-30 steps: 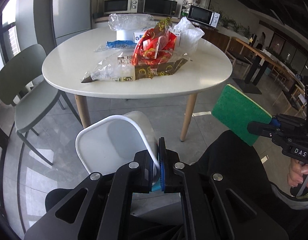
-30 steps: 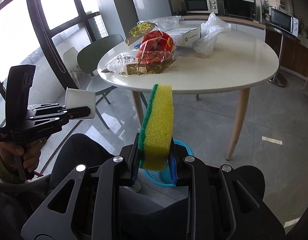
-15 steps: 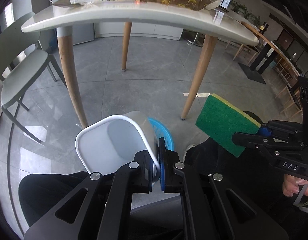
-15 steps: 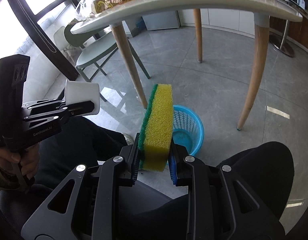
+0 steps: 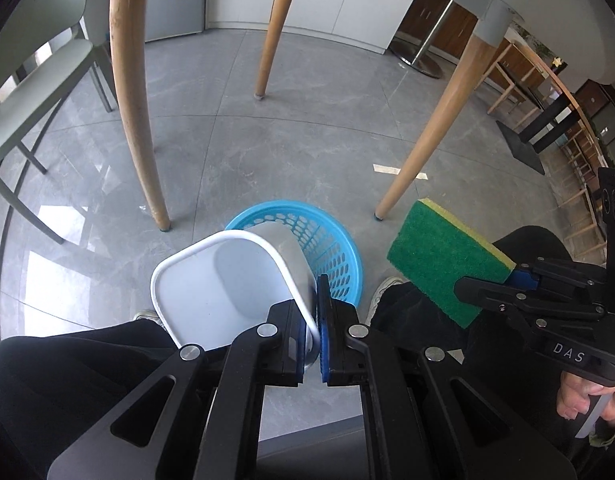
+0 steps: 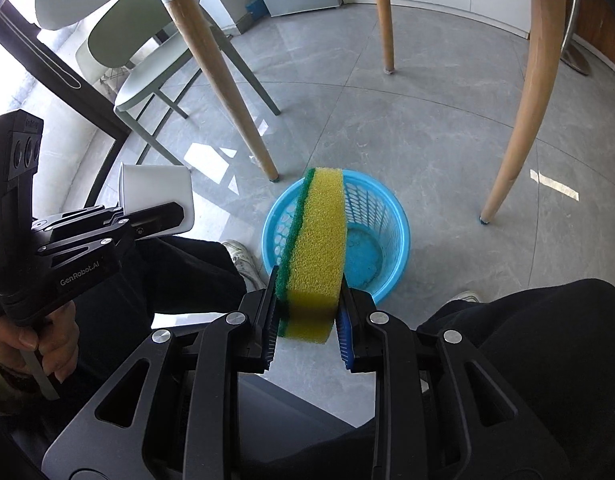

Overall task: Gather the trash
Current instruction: 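Carry the cup and sponge down over the blue wastebasket with both tools, then open both tools to drop the cup and sponge into the wastebasket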

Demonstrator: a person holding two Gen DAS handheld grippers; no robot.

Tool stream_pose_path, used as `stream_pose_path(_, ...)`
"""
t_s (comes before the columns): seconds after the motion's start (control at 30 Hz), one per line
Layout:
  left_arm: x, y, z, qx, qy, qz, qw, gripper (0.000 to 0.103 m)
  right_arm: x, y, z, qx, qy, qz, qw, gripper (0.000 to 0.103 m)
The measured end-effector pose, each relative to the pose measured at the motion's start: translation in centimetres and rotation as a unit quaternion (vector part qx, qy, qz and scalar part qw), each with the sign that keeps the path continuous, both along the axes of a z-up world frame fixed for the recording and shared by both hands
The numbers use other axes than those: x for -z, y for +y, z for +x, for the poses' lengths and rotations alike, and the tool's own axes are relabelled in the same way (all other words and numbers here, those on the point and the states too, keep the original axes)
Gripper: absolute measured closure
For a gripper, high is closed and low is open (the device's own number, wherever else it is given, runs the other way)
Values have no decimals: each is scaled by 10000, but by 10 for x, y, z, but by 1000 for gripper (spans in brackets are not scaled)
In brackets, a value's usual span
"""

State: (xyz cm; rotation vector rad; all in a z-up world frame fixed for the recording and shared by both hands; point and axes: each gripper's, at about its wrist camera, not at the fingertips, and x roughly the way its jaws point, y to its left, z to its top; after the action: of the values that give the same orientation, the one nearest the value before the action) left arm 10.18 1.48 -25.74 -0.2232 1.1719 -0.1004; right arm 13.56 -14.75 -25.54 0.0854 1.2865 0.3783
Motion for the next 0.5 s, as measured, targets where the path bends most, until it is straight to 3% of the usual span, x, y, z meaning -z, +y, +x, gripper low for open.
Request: stream_pose_path(0.5,56,3,37,6,615,-35,9981,99,79,13,45,242,851,56,9961,80)
